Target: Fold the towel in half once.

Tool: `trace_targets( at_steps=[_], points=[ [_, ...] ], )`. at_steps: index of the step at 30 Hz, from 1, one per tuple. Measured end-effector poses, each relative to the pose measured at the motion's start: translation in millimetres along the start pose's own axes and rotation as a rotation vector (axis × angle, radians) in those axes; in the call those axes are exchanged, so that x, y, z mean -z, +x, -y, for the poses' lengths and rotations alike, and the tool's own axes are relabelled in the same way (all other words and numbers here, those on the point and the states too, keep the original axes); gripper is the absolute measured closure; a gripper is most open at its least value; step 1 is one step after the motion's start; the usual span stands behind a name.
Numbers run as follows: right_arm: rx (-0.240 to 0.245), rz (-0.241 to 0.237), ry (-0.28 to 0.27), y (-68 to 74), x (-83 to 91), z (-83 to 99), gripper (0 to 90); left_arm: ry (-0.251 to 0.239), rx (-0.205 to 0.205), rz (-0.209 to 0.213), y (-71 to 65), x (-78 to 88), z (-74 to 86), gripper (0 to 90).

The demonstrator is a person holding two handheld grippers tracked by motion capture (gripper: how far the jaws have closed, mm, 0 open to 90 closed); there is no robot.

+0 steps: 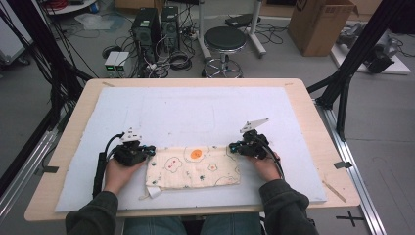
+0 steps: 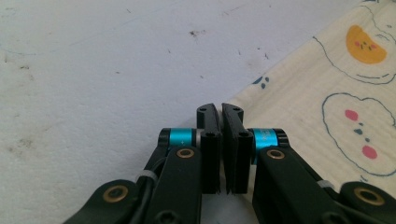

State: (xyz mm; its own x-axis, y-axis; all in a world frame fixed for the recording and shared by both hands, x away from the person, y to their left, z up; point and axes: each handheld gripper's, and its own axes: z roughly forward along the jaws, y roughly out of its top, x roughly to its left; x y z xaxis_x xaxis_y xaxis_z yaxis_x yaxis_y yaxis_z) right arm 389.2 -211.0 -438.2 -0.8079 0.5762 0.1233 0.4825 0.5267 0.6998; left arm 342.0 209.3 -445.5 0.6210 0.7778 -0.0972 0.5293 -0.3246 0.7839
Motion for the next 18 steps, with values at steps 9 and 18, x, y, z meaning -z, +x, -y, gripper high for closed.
trace_targets(
  at_steps=[9,18],
  points=[
    [-0.031,-0.025,-0.058,-2.6,4.1,0.9,70.6,-0.055,-0.008,0.01,3.1,8.7,-1.6,70.9],
    [-0.051,-0.045,-0.142,-3.0,16.5,0.0,53.7,-0.109,-0.004,0.063,1.3,18.5,-6.9,61.8]
  ],
)
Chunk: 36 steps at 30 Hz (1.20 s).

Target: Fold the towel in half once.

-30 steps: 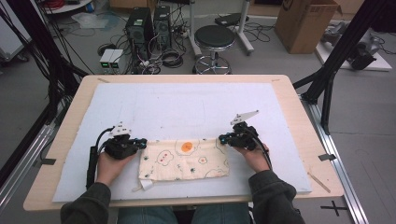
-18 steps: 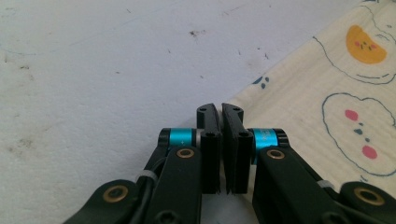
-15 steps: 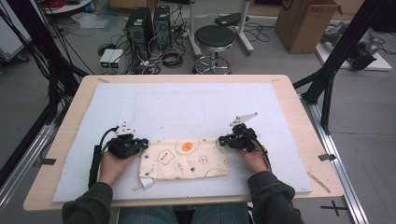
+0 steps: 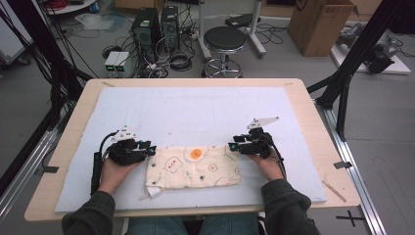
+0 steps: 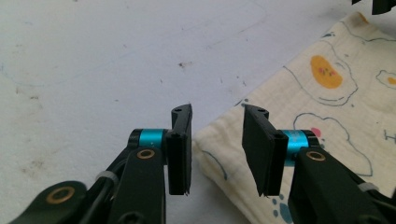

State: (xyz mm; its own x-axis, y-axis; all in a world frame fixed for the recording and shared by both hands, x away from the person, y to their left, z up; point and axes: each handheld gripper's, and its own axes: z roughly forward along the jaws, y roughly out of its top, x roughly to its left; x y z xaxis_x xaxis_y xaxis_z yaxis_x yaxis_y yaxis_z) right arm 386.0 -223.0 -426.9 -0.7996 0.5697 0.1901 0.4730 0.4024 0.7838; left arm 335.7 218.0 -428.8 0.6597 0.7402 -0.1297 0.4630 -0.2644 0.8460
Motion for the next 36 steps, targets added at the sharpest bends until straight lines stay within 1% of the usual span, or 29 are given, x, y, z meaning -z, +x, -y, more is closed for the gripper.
trace_targets(
  at_steps=[2,3,4,9,10,12,13,16,18,20,21,23,24,26,28,29,31,33,34,36],
  points=[
    [0.011,0.0,-0.014,0.8,1.2,-0.6,51.2,-0.014,0.003,0.01,-0.6,2.6,-1.2,60.0],
    [0.003,-0.004,-0.013,2.2,2.4,-0.8,49.9,-0.019,0.006,0.012,-1.2,3.8,-1.7,59.1],
    [0.015,-0.003,-0.022,2.4,3.1,-1.1,48.9,-0.018,0.003,0.021,-1.4,5.2,-2.3,57.9],
    [0.02,-0.007,-0.044,6.5,7.5,-2.3,42.2,-0.03,0.003,0.035,-3.9,10.5,-3.4,53.1],
    [0.018,-0.003,-0.048,7.2,8.3,-2.3,40.2,-0.031,0.006,0.033,-4.1,11.5,-3.5,52.5],
    [0.019,-0.011,-0.064,7.6,10.2,-2.7,38.7,-0.034,0.006,0.031,-4.3,12.9,-3.8,50.4],
    [0.017,-0.006,-0.068,8.7,11.6,-2.9,37.8,-0.034,0.005,0.03,-4.5,13.7,-3.9,49.6],
    [0.018,0.002,-0.067,10.9,15.2,-4.3,35.3,-0.034,0.002,0.031,-5.9,16.5,-4.1,47.9],
    [0.031,0.01,-0.065,12.8,16.8,-4.2,34.8,-0.033,-0.001,0.032,-8.5,19.0,-3.7,47.2],
    [0.03,0.006,-0.06,15.6,18.4,-4.0,34.8,-0.034,-0.015,0.04,-11.1,21.9,-3.7,47.2],
    [0.039,0.005,-0.061,16.9,19.0,-4.0,34.8,-0.037,-0.022,0.036,-12.0,23.3,-3.9,47.1],
    [0.051,0.002,-0.067,19.1,20.0,-4.4,34.8,-0.044,-0.017,0.042,-12.5,26.0,-4.4,46.5],
    [0.045,0.0,-0.068,20.5,20.8,-4.5,34.8,-0.05,-0.018,0.04,-12.5,26.9,-4.7,46.3],
    [0.05,0.001,-0.067,20.5,21.5,-5.2,34.8,-0.055,-0.014,0.038,-11.9,27.7,-4.8,45.8],
    [0.055,0.001,-0.075,19.3,21.2,-5.3,34.2,-0.054,-0.014,0.034,-10.7,28.0,-4.8,44.4],
    [0.046,0.002,-0.071,19.2,21.1,-5.1,34.0,-0.055,-0.011,0.029,-10.6,27.8,-4.6,44.0],
    [0.044,-0.002,-0.061,18.7,19.8,-4.8,34.0,-0.053,-0.013,0.027,-10.3,27.6,-4.6,43.8],
    [0.054,0.002,-0.053,19.4,18.7,-4.9,34.1,-0.049,-0.015,0.025,-9.8,27.2,-4.7,43.1],
    [0.06,0.006,-0.056,19.6,18.1,-5.0,34.1,-0.051,-0.012,0.026,-9.7,26.7,-4.6,42.9],
    [0.052,0.005,-0.058,18.2,18.2,-5.0,34.0,-0.045,-0.017,0.02,-8.6,26.4,-4.3,42.9]
  ],
)
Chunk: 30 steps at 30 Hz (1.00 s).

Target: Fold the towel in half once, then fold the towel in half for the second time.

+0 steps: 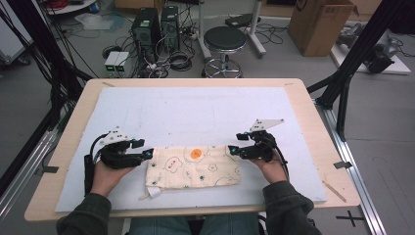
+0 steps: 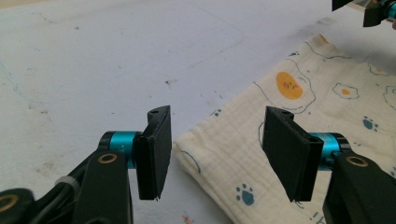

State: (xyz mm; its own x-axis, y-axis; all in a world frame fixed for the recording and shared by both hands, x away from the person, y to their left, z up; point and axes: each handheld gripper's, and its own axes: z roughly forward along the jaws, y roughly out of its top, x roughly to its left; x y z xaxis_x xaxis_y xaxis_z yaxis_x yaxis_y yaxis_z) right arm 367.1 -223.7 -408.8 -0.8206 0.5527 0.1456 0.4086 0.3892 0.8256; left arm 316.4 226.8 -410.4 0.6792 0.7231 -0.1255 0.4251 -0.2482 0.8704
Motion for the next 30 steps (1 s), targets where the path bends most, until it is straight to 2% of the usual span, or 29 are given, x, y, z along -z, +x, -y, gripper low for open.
trace_targets(
  at_steps=[5,18,23,26,30],
  points=[
    [-0.025,0.004,-0.01,-3.4,0.5,0.2,34.1,0.005,0.004,-0.008,1.8,-2.4,0.6,42.9],
    [-0.014,0.023,0.017,-6.4,-7.6,0.5,36.7,0.02,0.001,-0.038,6.0,-8.9,2.0,42.0],
    [-0.018,0.032,0.03,-9.2,-11.1,1.4,39.4,0.021,0.023,-0.065,10.4,-12.0,2.8,44.7],
    [-0.024,0.034,0.043,-9.4,-13.5,2.1,40.2,0.016,0.048,-0.064,12.7,-15.1,3.0,48.9],
    [-0.028,0.037,0.059,-12.3,-17.4,3.1,43.7,0.04,0.055,-0.071,14.4,-23.1,3.3,51.6]
  ],
)
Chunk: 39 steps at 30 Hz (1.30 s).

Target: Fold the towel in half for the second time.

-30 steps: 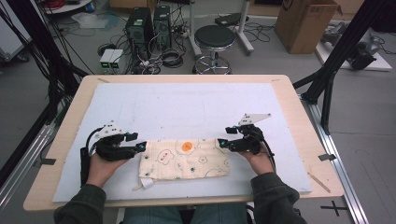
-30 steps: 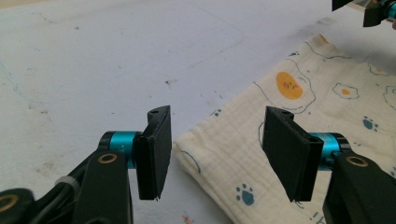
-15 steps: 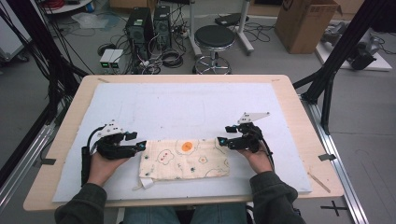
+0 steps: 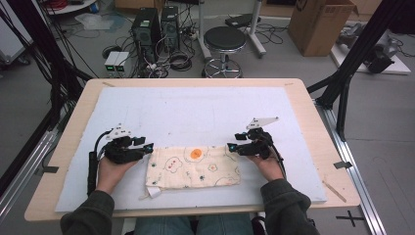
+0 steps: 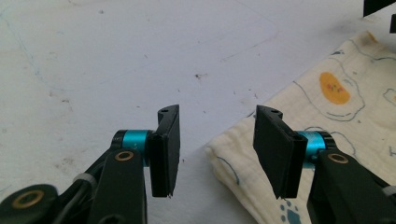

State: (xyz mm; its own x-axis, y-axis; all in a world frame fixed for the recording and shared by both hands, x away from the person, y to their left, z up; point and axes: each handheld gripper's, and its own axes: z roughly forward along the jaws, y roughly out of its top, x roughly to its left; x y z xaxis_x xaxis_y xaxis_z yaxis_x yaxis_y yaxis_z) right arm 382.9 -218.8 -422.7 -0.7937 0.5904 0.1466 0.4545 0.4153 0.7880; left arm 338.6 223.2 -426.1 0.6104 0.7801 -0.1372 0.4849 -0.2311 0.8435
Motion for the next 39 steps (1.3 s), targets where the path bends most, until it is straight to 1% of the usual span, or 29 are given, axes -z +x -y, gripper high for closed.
trace_targets(
  at_steps=[2,3,4,5,6,7,9,10,12,14,15,16,18,20,21,23,26,27,29,31,33,35,38,39],
  points=[
    [-0.004,0.0,0.014,-1.9,-2.0,0.6,45.1,0.024,-0.004,-0.001,1.1,-4.3,1.3,52.0],
    [-0.015,-0.006,0.021,-2.2,-2.8,1.0,45.6,0.036,0.01,-0.002,1.7,-6.5,2.0,51.4],
    [-0.014,-0.01,0.024,-3.2,-3.9,1.4,46.9,0.044,0.033,-0.001,3.2,-8.8,2.7,48.7],
    [-0.019,-0.012,0.027,-3.8,-5.2,1.8,47.3,0.048,0.042,0.008,4.1,-9.8,3.0,46.1],
    [-0.026,-0.013,0.036,-3.8,-5.7,2.0,48.0,0.053,0.041,0.005,4.3,-11.0,3.4,46.4],
    [-0.027,-0.014,0.041,-4.6,-6.6,2.5,50.6,0.057,0.036,0.003,4.0,-12.1,3.7,46.9],
    [-0.022,-0.016,0.053,-5.7,-8.6,3.3,52.5,0.07,0.029,0.011,3.7,-14.0,4.2,47.7],
    [-0.03,-0.013,0.063,-5.4,-9.2,3.7,53.9,0.077,0.022,0.011,3.0,-15.1,4.6,48.6],
    [-0.029,-0.021,0.07,-5.9,-11.0,5.2,55.6,0.091,0.018,0.018,1.8,-17.1,5.1,51.5],
    [-0.033,-0.033,0.086,-6.8,-13.3,6.9,59.5,0.097,0.04,0.025,2.8,-18.0,5.6,52.6],
    [-0.034,-0.039,0.087,-7.2,-14.1,7.8,60.4,0.094,0.044,0.032,3.1,-18.1,5.8,55.1],
    [-0.037,-0.033,0.099,-7.4,-14.7,8.2,61.3,0.098,0.04,0.03,3.2,-18.1,6.0,57.6],
    [-0.044,-0.048,0.104,-8.3,-15.6,8.8,64.9,0.107,0.038,0.03,2.7,-18.8,6.6,60.7],
    [-0.036,-0.04,0.114,-7.6,-16.6,8.9,67.0,0.12,0.038,0.033,2.3,-20.2,7.2,63.1],
    [-0.033,-0.046,0.115,-7.5,-17.6,9.0,68.6,0.119,0.043,0.03,2.0,-20.9,7.4,63.8],
    [-0.031,-0.041,0.123,-6.6,-17.9,9.1,68.6,0.12,0.045,0.036,2.1,-21.8,8.0,66.3],
    [-0.043,-0.047,0.122,-6.9,-17.8,9.5,68.8,0.134,0.019,0.032,-0.2,-22.4,8.1,71.9],
    [-0.041,-0.044,0.12,-6.9,-17.9,9.6,69.5,0.134,0.02,0.032,-1.3,-22.8,8.1,73.6],
    [-0.039,-0.038,0.123,-6.4,-18.0,9.8,72.5,0.136,0.013,0.046,-2.0,-22.7,8.2,79.6],
    [-0.039,-0.045,0.123,-6.8,-18.1,10.0,75.8,0.139,0.001,0.044,-2.6,-22.3,8.1,82.5],
    [-0.041,-0.06,0.124,-7.4,-18.3,10.4,80.5,0.14,-0.005,0.046,-2.7,-21.6,8.0,83.5],
    [-0.037,-0.071,0.13,-7.4,-18.1,10.3,82.1,0.136,-0.003,0.041,-2.7,-20.9,7.8,84.2],
    [-0.034,-0.089,0.131,-7.7,-18.2,9.9,83.5,0.134,0.006,0.044,-1.8,-19.5,7.0,84.7],
    [-0.033,-0.099,0.134,-8.1,-17.7,9.6,83.6,0.129,0.02,0.044,-0.7,-19.6,6.3,84.9]
  ],
)
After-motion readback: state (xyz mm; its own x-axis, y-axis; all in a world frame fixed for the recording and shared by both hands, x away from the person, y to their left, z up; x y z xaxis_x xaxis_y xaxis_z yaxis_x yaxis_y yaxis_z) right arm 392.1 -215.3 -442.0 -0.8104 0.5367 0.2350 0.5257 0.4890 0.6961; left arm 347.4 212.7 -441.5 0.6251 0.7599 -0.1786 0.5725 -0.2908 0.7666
